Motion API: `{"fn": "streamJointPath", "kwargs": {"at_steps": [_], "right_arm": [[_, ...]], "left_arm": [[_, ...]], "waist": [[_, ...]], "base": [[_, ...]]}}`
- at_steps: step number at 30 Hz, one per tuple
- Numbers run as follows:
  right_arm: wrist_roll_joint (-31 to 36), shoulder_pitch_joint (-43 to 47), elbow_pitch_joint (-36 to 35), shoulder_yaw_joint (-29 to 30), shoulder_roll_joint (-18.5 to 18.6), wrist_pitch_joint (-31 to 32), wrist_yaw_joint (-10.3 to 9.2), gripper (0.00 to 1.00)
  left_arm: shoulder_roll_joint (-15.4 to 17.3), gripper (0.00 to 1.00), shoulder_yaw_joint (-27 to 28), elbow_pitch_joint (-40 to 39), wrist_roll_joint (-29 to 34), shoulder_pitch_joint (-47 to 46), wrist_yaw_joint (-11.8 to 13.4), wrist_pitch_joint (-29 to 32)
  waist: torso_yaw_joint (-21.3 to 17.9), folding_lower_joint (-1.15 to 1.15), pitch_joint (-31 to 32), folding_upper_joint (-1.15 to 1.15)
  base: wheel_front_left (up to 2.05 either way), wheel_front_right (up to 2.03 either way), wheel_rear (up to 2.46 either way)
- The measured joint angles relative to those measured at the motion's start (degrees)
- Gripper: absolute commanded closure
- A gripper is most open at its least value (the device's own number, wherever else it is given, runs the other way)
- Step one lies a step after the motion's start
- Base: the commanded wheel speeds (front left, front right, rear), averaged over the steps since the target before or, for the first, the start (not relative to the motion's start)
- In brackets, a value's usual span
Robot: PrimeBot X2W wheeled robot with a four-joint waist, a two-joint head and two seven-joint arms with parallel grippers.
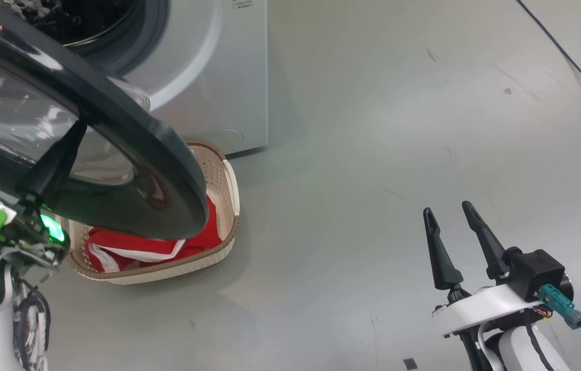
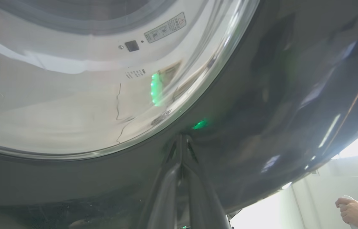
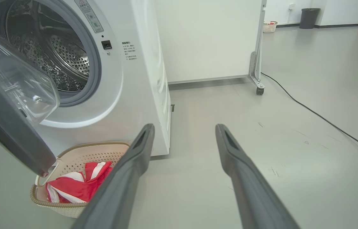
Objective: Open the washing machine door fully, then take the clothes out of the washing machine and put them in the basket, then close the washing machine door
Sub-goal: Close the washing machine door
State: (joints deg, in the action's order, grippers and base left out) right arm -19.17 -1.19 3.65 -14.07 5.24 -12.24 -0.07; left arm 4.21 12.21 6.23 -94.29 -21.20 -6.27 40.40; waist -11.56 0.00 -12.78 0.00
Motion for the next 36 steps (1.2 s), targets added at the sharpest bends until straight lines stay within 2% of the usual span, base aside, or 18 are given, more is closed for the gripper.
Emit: {"fn": "streamJointPath", "kwargs": {"at_steps": [8,17,26,36], "right_arm": [[-1.02,-1.58,-0.26,-0.25,-0.75,-0.19,0.15,0.00],[-1.48,-3.54,-0.19,-0.48,-1.19,-0.75,0.59,0.00],[-1.76,-5.52,0.89,0.14,-1.45,-1.31,0.99,0.00],[-1.76,-6.84,2.18,-0.09,-1.58,-1.55,1.46,0.00]], "left_arm": [[0.15,1.00,0.09,0.33,0.67,-6.20,1.86,-1.46],[1.94,1.00,1.15,0.81,2.71,-14.84,3.52,-4.26],[1.80,1.00,0.88,5.92,4.30,-23.14,3.53,-7.91],[0.65,1.00,2.31,13.41,7.68,-28.67,3.46,-14.90]], "waist": [[-2.22,0.00,-3.59,0.00],[-5.45,0.00,-8.27,0.00],[-8.08,0.00,-12.08,0.00],[-8.86,0.00,-12.74,0.00]], "base": [[0.00,0.00,0.00],[0.00,0.00,0.00],[0.00,0.00,0.00],[0.00,0.00,0.00]]}}
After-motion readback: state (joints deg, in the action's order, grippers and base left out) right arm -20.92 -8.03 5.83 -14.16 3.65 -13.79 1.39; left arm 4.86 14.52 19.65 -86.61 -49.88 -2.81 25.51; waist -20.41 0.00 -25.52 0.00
